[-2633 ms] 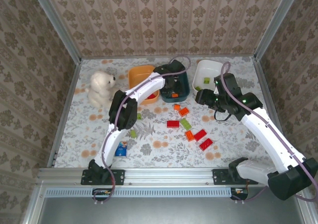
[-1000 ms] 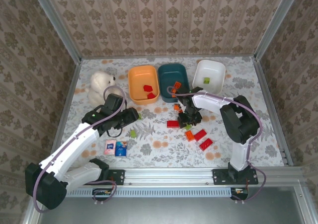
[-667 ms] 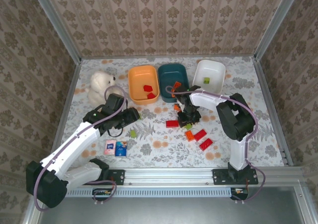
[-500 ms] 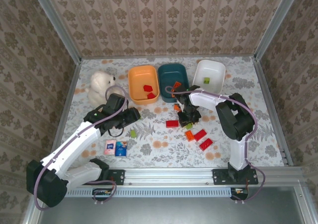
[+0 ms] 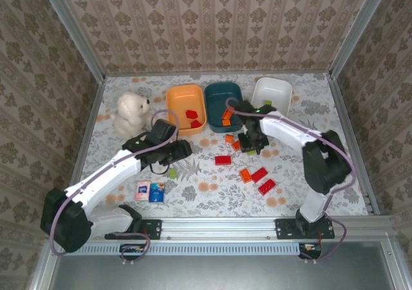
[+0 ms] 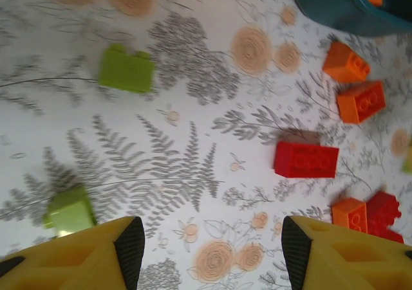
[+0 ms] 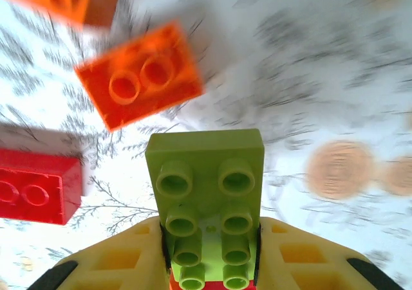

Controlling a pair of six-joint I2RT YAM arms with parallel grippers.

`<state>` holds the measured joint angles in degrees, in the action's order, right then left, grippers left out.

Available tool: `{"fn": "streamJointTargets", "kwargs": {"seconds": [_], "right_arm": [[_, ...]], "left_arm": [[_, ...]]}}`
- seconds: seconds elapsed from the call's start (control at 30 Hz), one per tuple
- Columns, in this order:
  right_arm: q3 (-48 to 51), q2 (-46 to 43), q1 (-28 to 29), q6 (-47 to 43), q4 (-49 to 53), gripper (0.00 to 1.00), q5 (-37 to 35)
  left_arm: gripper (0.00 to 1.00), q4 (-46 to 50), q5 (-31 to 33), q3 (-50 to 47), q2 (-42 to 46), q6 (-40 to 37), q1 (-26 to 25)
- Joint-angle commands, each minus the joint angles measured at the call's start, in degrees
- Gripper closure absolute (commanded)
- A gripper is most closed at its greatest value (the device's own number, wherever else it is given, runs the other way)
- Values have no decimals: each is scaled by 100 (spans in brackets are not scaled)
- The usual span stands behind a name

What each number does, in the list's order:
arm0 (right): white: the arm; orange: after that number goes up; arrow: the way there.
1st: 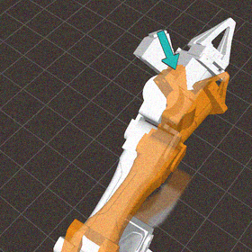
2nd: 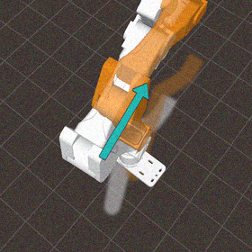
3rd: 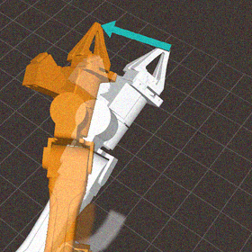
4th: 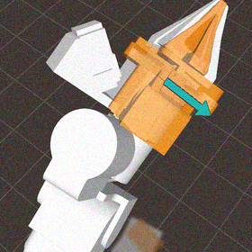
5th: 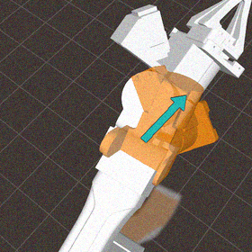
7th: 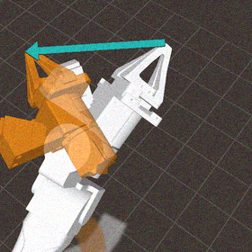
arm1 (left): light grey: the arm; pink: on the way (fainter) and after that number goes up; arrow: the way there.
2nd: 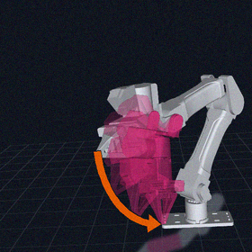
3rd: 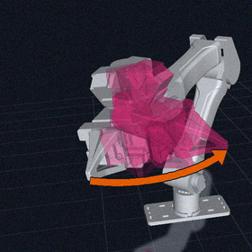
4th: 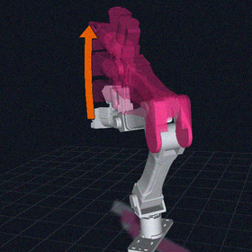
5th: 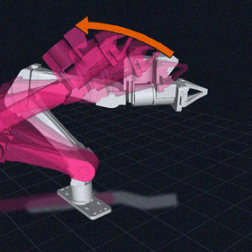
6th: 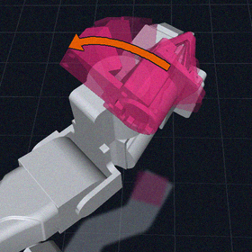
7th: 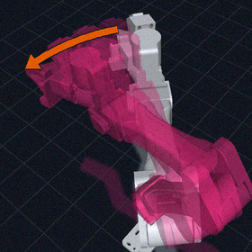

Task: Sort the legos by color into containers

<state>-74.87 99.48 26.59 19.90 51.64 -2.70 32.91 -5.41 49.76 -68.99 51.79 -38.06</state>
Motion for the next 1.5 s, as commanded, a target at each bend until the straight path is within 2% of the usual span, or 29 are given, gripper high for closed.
{"fn": "streamJointTargets", "kwargs": {"seconds": [0.0,0.1,0.33,0.47,0.77,0.87,1.07,1.17,1.33,1.47], "right_arm": [[-498,-352,-490,288,154,69,-203],[-1127,8,-952,309,66,68,69],[-3094,1766,-1698,305,136,69,324],[-4200,2723,-1852,196,366,69,401],[-5025,3667,-2001,495,418,68,773],[-5063,3740,-2009,490,409,66,754],[-5063,3752,-2008,495,461,47,763],[-5081,3573,-2004,514,466,43,745],[-4934,2862,-1922,560,418,40,625],[-3720,1630,-1617,667,-214,40,421]], "left_arm": [[39,-415,-179,454,-359,-303,-258],[39,-468,-245,790,-743,-446,-393],[39,-346,-290,1263,-1106,-679,-417],[39,-269,-226,1249,-1035,-633,-414],[39,-98,-34,991,-680,-455,-416],[39,-82,-22,964,-652,-426,-412],[39,-74,-11,923,-631,-409,-425],[39,-112,-71,925,-658,-484,-437],[38,-138,-343,1205,-1033,-1159,-671],[34,103,-488,1561,-1666,-1685,-953]]}}
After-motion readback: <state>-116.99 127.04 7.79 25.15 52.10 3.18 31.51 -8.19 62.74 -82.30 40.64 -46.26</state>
